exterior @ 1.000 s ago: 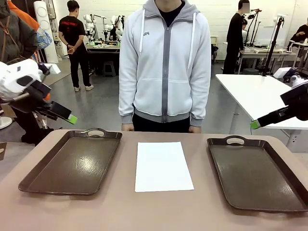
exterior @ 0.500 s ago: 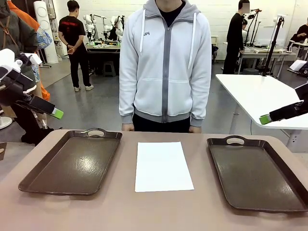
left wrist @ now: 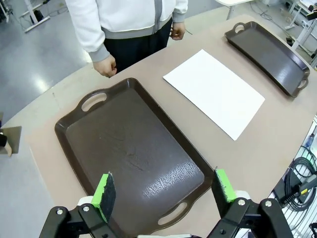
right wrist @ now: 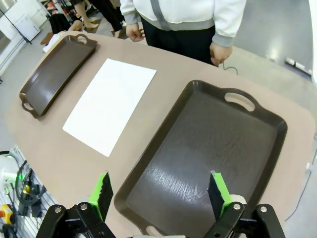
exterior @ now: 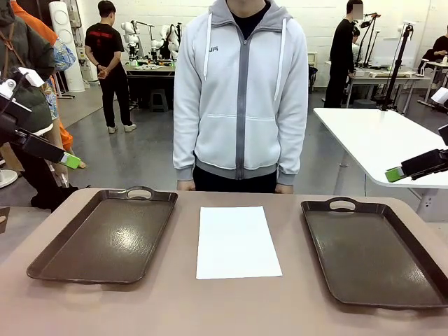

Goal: Sort the A4 documents.
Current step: Receive the A4 Paper.

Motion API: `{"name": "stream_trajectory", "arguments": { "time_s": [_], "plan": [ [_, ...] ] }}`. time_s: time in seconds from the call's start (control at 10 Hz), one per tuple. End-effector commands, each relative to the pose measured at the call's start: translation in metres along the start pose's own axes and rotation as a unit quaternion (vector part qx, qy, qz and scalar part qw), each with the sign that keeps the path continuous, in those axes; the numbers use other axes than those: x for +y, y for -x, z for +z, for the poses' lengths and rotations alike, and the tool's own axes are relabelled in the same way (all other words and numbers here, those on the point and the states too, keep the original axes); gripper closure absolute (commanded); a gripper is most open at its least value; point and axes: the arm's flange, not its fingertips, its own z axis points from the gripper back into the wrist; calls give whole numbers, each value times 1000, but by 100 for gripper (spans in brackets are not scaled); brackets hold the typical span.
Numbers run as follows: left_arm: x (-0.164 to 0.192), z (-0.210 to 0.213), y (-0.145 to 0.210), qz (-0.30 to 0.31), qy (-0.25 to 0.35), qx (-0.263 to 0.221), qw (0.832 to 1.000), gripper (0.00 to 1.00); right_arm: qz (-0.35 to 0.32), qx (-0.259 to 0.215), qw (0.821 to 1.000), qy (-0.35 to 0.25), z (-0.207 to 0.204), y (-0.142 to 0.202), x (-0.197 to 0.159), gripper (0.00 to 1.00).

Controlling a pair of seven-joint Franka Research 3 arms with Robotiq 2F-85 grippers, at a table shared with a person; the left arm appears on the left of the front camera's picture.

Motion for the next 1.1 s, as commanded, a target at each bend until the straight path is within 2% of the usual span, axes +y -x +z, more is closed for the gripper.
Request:
{"name": "stream_trajectory", "arguments": {
  "time_s": [0.0, 0.6, 0.7, 1.0],
  "plan": [
    [-15, -10, 29, -12, 15, -6, 1000, 0, -5, 1, 1000, -2, 1, -3, -2, 0],
    [-11, -14, 27, 4, 22, 6, 1000, 0, -9, 12, 1000, -6, -7, 0, -4, 0],
    [-3, -5, 1, -2, 10, 5, 1000, 0, -18, 13, 1000, -4, -10, 1, -5, 0],
    [-3, -5, 1, -2, 10, 5, 1000, 0, -2, 11, 1000, 4, -5, 1, -1, 0]
  ]
}}
